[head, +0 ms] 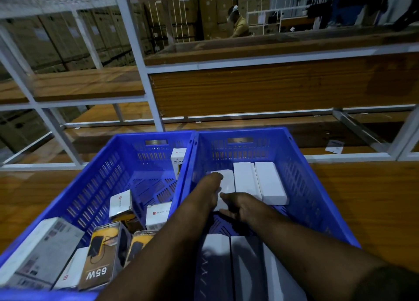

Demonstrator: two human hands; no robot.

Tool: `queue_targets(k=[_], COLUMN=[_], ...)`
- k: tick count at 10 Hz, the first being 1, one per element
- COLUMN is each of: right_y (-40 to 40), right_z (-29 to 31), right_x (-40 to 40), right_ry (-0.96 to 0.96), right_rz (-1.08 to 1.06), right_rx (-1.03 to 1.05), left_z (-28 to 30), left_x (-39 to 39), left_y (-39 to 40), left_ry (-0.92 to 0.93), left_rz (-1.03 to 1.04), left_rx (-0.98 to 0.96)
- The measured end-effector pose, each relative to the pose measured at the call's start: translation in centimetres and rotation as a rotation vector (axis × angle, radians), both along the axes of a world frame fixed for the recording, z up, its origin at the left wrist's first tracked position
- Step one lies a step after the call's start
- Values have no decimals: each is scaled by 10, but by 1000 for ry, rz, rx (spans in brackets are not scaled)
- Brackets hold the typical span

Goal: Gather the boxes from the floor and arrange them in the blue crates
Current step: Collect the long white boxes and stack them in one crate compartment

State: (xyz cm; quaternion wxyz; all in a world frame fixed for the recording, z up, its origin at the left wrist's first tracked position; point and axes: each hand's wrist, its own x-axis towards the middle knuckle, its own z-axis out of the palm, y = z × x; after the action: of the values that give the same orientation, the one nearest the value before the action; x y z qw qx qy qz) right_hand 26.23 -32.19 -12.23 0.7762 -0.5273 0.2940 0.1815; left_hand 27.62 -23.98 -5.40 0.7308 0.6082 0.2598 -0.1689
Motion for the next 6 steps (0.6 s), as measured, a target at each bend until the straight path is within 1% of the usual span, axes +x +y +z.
queue_targets(k=[1,2,3,4,5,6], right_y=[0,2,1,-4,-17,-31], right_z=[-13,-21,-16,-9,1,13], right_x=[8,16,21,20,19,15], right_ry=[13,37,83,112,109,26], right_rz=[-95,-92,-36,-31,58,124], right_rx=[27,-21,-77,-87,-300,-470], left_z=[-11,-16,-20,-20,-26,-23], left_x=[8,12,17,15,19,16], left_y=[-1,-3,-6,-10,-14,-17], left_ry=[19,79,130,123,84,80], left_rz=[7,-21,-74,-116,-137,-148], left_rx=[7,29,99,170,237,238])
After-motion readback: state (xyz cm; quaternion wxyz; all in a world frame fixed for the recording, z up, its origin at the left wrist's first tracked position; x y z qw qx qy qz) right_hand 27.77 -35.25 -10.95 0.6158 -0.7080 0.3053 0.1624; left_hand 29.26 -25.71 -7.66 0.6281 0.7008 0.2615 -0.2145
